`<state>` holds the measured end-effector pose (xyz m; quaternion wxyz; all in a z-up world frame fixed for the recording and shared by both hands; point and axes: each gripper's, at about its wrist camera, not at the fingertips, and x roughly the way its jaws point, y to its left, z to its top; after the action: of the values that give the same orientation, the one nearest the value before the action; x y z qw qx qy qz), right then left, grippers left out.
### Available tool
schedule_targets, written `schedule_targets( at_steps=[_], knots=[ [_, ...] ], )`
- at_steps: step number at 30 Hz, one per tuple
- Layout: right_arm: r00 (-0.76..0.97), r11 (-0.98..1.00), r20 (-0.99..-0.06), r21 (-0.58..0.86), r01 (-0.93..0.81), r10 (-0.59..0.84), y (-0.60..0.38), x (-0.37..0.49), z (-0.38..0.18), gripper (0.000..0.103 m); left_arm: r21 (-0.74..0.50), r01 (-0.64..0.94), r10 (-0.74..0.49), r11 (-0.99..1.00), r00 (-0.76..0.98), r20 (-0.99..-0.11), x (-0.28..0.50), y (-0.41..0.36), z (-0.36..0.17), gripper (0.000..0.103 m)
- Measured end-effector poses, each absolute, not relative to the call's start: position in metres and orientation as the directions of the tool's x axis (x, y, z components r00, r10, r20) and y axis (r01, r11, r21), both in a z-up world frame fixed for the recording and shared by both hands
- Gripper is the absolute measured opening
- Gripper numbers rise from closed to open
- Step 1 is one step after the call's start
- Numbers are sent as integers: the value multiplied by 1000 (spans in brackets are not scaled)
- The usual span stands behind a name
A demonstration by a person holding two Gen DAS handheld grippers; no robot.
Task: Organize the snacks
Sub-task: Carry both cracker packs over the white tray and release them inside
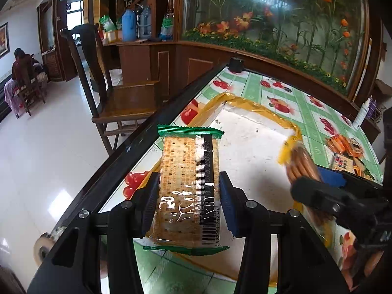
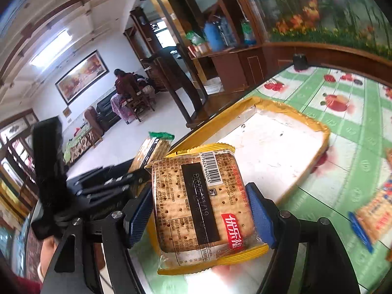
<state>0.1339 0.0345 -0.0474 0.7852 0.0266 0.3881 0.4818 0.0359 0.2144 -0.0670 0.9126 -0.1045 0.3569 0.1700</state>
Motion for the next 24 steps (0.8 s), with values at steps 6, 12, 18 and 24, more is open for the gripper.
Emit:
schedule_targets(
  at_steps=[6, 12, 18, 24],
  knots=[
    [217, 557, -600, 468, -686, 770, 54, 159, -69, 74, -48, -380, 232, 924, 655, -719, 50, 217, -81, 45],
    [207, 566, -630, 444, -695, 748, 64, 161, -82, 56, -37, -381, 230, 924, 631, -741, 55, 219, -90, 46],
    [221, 568, -625, 430, -702, 748, 57, 158, -78, 57, -18, -380, 233, 925, 602, -764, 60, 218, -94, 46],
    [265, 572, -576, 451, -686, 773, 20, 149, -60, 59, -2, -388, 244, 922, 585, -773, 66, 213, -94, 82]
  ],
)
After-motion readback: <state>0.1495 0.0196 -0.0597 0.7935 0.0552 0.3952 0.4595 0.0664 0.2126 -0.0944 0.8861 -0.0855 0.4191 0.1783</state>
